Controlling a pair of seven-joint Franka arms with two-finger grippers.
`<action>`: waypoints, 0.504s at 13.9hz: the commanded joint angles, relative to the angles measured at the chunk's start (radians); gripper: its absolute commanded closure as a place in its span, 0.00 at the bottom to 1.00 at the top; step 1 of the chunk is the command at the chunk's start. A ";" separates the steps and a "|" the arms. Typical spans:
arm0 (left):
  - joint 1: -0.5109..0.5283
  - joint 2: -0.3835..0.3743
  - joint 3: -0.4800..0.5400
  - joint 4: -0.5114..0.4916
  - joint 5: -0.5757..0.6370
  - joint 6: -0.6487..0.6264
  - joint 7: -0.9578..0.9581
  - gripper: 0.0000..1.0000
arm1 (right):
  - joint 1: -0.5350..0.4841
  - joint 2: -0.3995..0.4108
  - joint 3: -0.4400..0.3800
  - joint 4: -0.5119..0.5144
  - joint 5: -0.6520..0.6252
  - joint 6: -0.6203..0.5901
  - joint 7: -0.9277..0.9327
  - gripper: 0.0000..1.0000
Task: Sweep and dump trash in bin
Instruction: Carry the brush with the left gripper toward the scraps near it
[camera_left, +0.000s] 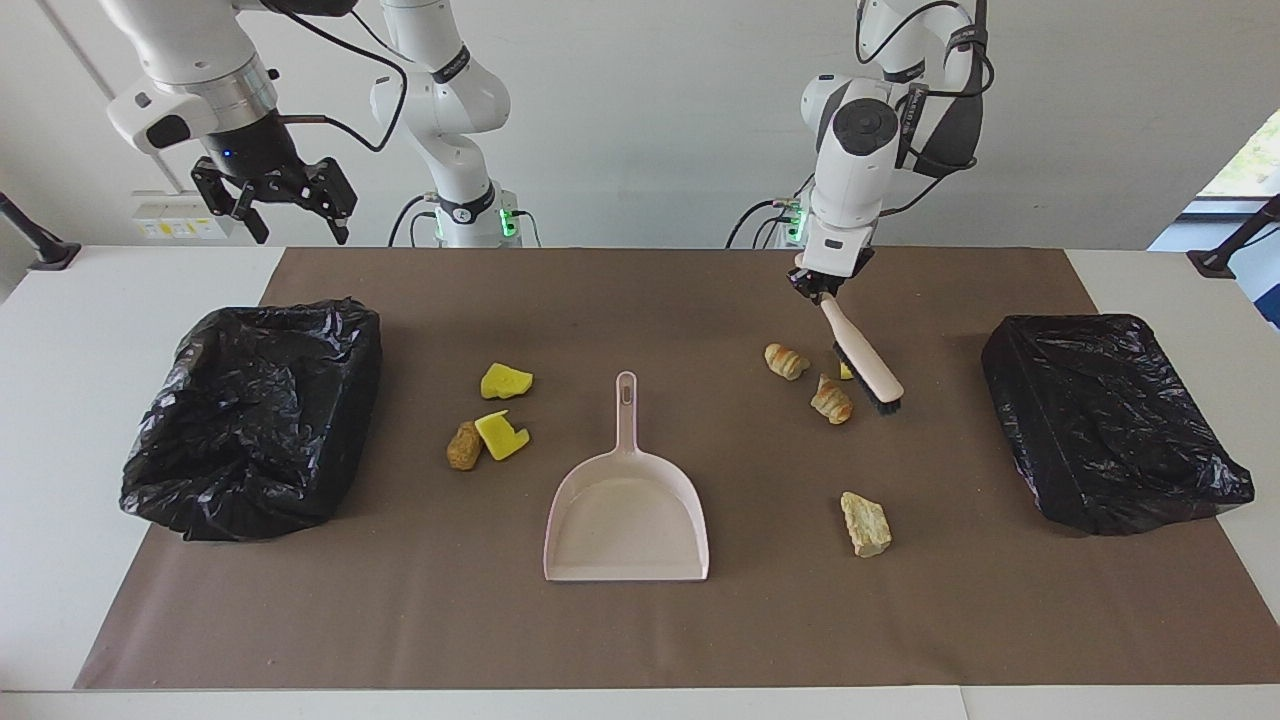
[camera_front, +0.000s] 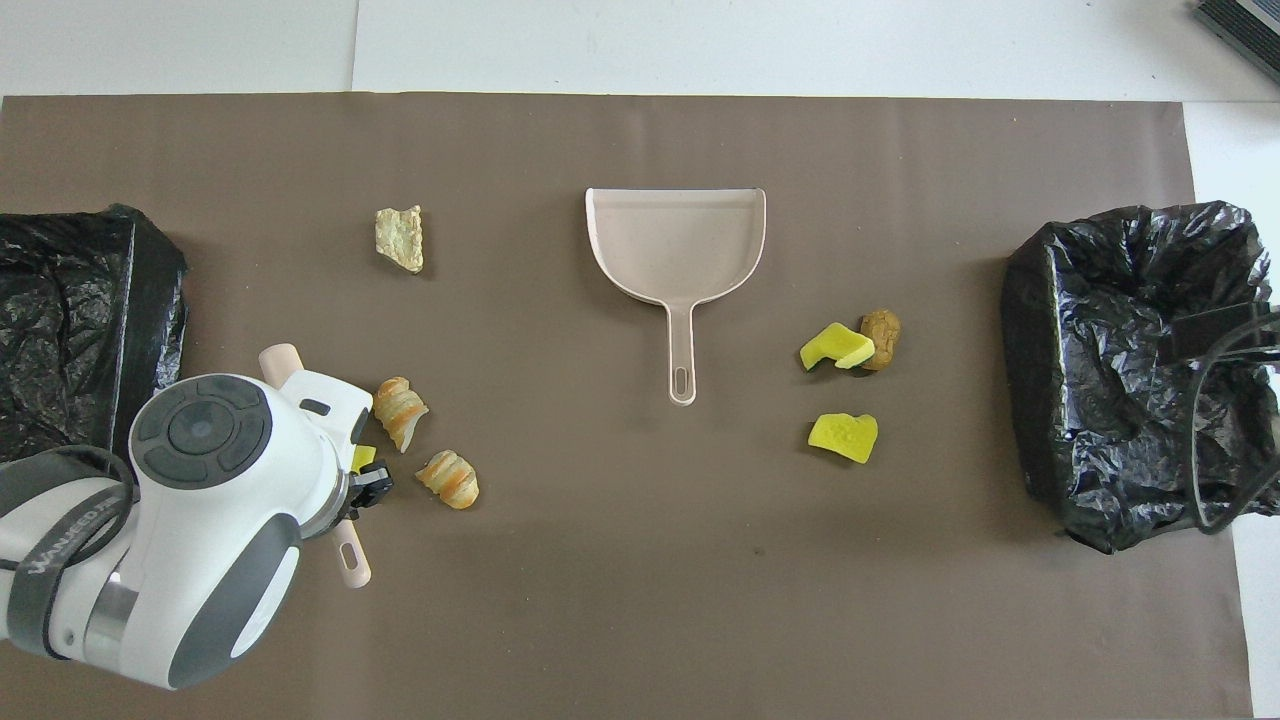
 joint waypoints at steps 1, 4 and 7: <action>0.031 -0.115 -0.015 -0.128 0.017 -0.001 0.001 1.00 | -0.006 -0.012 0.008 -0.015 0.003 0.008 0.011 0.00; 0.055 -0.149 -0.013 -0.184 0.012 -0.029 -0.010 1.00 | -0.006 -0.012 0.008 -0.015 0.003 0.008 0.011 0.00; 0.051 -0.162 -0.013 -0.239 -0.023 -0.033 -0.041 1.00 | -0.006 -0.012 0.008 -0.015 0.003 0.008 0.011 0.00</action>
